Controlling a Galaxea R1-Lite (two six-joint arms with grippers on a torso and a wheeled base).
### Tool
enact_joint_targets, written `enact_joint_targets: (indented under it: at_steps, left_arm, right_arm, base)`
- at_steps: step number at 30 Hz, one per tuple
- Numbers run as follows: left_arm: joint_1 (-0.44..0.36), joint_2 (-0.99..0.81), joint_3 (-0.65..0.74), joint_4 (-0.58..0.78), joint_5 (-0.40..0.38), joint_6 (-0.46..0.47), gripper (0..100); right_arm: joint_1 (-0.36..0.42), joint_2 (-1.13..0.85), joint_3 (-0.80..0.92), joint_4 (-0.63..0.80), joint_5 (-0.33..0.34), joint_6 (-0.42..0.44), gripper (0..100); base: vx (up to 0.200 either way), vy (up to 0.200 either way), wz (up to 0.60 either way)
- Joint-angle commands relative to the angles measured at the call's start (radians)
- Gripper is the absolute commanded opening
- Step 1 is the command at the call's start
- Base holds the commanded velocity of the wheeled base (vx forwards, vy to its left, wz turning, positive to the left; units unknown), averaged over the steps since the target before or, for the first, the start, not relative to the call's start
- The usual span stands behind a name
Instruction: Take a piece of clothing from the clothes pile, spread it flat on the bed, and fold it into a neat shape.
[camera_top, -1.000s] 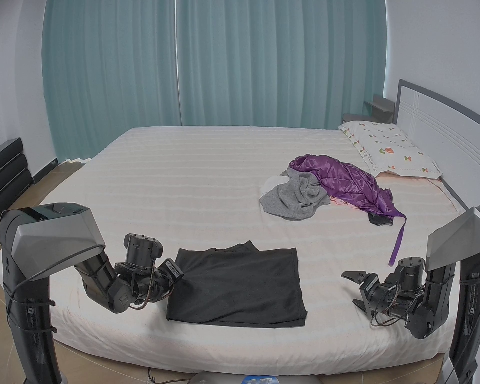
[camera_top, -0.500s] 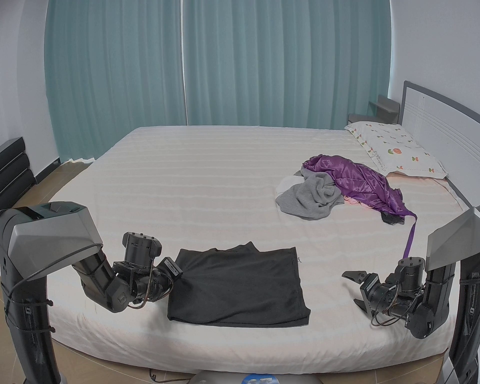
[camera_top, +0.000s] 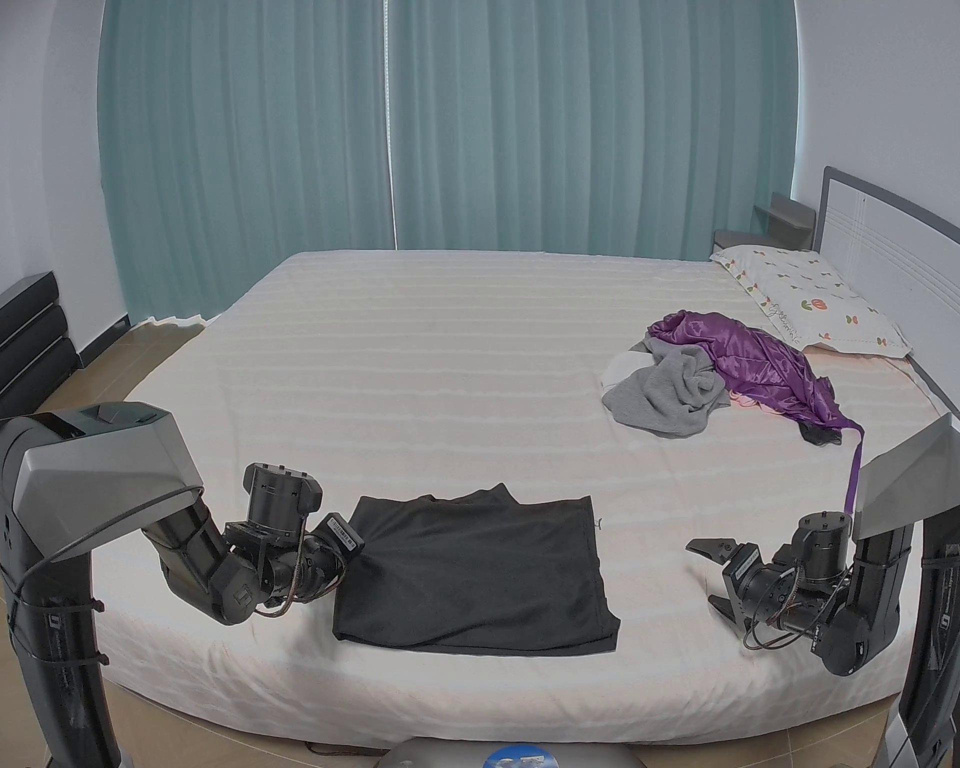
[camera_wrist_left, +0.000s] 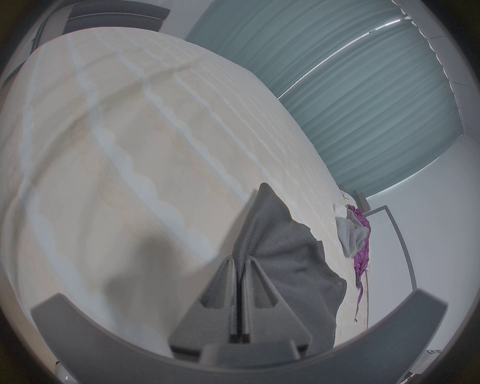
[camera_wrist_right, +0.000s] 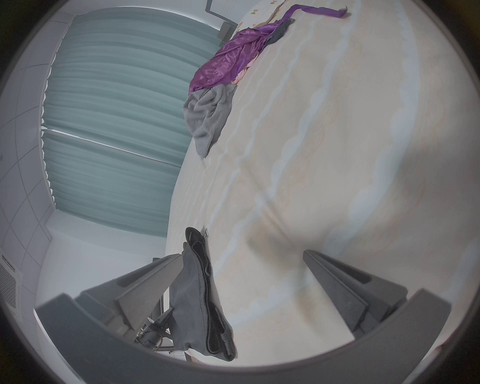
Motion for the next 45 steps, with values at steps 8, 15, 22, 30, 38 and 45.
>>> enact_joint_targets:
  at_steps: [8,15,22,30,38,45]
  left_arm:
    - [0.000,-0.002,0.001,0.000,0.027,0.000,0]
    - [0.000,-0.008,0.007,0.001,0.041,0.002,0]
    - [-0.003,-0.023,0.019,0.003,0.041,0.002,0]
    - [-0.026,-0.023,0.030,0.004,0.039,0.000,0]
    - [-0.043,-0.025,0.042,0.004,0.039,-0.001,100]
    - [-0.046,-0.039,0.052,0.000,0.039,-0.001,100]
  right_arm:
    - [0.001,0.002,0.000,-0.016,0.000,0.000,100]
    - [0.001,0.002,-0.002,-0.016,0.000,0.000,100]
    - [0.001,0.002,-0.002,-0.016,0.000,-0.002,100]
    - [0.001,0.002,-0.003,-0.016,0.000,0.000,100]
    - [0.001,0.004,-0.003,-0.016,0.000,-0.002,100]
    - [0.001,0.002,-0.002,-0.016,0.000,-0.002,100]
  base:
    - [0.000,0.200,0.00]
    - [0.000,0.200,0.00]
    - [0.000,0.171,0.00]
    - [0.000,0.000,0.00]
    - [0.000,0.000,0.00]
    - [0.000,0.000,0.00]
